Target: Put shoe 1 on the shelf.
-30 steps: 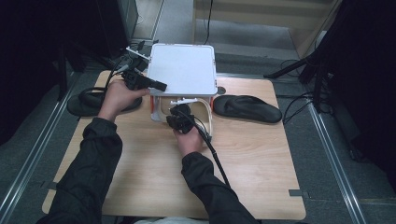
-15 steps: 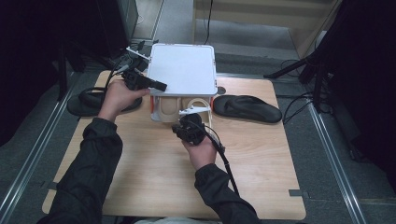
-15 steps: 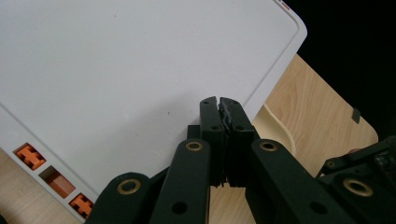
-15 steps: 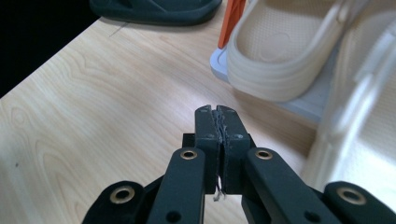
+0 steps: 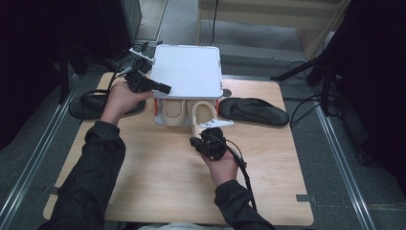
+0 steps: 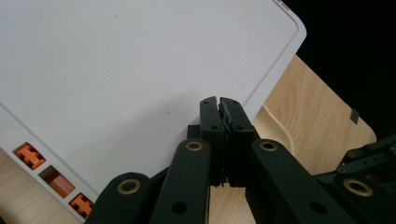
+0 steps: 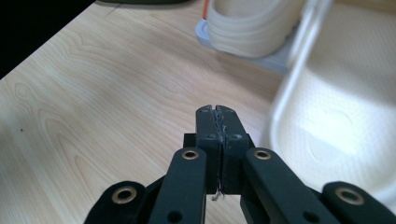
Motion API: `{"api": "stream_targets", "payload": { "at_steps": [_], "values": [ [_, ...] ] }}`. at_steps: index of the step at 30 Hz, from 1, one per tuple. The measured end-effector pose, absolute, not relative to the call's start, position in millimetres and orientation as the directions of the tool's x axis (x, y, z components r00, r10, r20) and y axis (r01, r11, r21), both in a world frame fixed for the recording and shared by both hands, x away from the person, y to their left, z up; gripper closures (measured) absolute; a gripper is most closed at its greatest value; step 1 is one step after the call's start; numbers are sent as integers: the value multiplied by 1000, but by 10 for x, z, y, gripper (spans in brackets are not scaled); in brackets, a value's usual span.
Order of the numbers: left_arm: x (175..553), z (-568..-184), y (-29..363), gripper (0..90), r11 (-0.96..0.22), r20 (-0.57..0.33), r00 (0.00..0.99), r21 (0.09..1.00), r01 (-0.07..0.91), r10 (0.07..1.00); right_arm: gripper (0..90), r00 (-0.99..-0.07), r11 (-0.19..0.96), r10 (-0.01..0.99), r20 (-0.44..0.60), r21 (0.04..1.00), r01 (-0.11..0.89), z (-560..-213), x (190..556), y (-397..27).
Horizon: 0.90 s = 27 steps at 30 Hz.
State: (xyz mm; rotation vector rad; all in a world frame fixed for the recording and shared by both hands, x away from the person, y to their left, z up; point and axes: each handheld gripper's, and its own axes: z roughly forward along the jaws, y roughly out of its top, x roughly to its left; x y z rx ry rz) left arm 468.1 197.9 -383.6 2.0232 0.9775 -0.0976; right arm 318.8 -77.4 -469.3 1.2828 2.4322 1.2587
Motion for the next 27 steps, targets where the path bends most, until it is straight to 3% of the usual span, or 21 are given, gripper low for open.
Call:
{"api": "stream_targets", "payload": {
  "at_steps": [27],
  "values": [
    [4676,-3836,1977,889,-319,-402,686,668,673,606,894,-573,309,782,245,647,697,-5021,3168,-1261]
  ]
}}
